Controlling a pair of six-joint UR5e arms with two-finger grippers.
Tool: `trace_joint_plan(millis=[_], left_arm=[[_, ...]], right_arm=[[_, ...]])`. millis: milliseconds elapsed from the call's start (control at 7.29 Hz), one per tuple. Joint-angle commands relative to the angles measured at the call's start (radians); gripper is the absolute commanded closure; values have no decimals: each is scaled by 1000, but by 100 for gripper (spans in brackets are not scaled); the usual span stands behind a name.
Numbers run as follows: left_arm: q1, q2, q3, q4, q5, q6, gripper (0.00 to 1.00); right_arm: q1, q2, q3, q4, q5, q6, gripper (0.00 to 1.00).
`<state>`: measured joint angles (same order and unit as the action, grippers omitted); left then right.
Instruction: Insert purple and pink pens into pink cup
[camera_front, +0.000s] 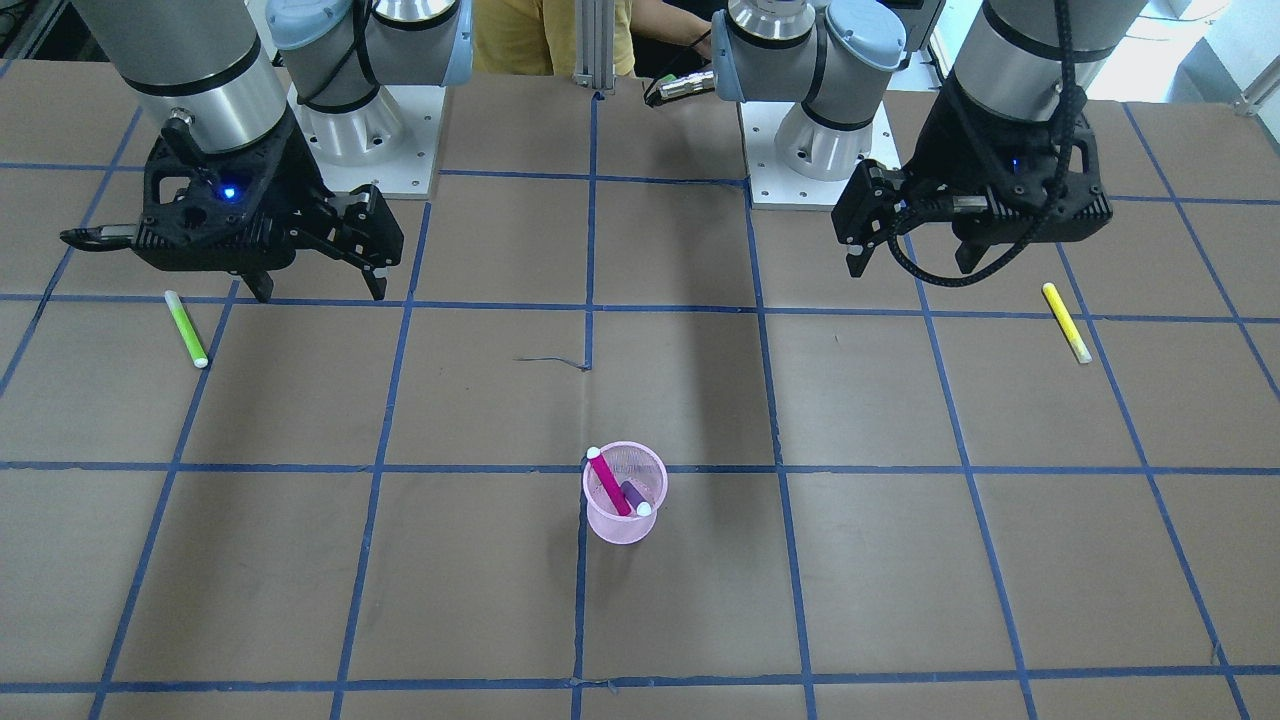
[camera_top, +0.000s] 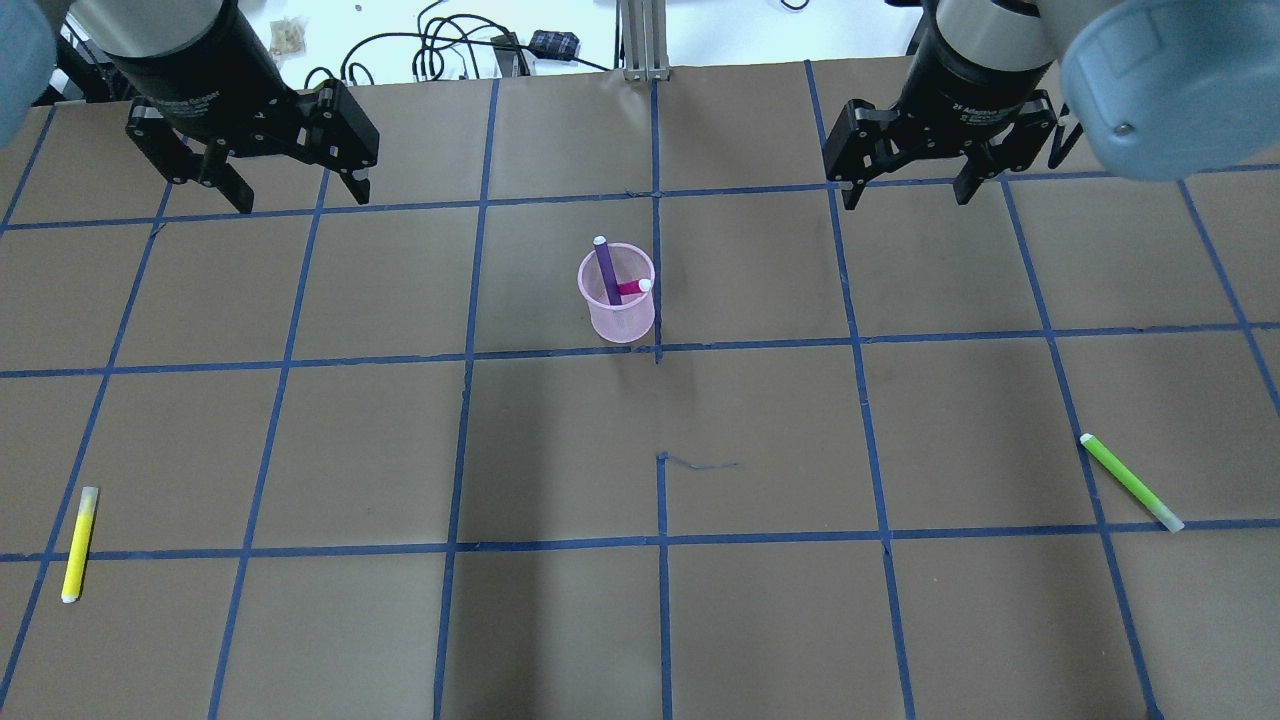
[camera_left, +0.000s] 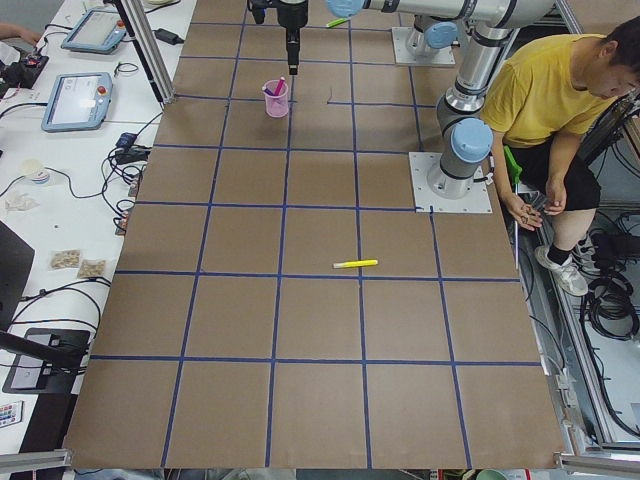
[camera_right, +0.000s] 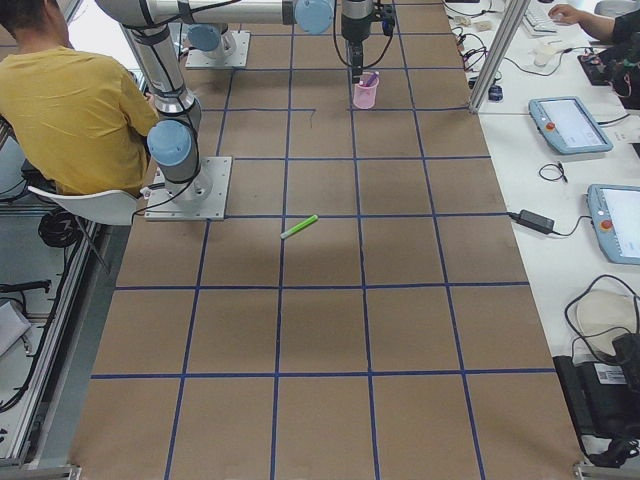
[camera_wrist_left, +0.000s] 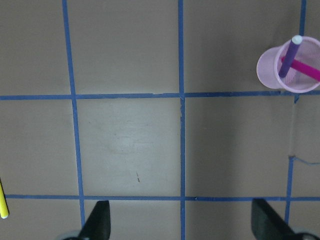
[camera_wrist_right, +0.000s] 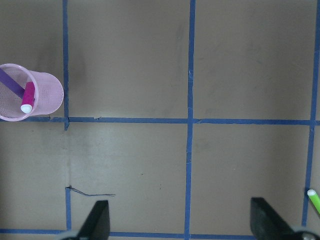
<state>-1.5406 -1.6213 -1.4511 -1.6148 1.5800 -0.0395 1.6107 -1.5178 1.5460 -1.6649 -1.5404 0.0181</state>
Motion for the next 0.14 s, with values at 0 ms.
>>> trace_joint_plan(millis=[0], left_arm=[[-6,-8,-8,21,-8,-34,0]], right_arm=[[0,1,0,-1,3,-1,0]])
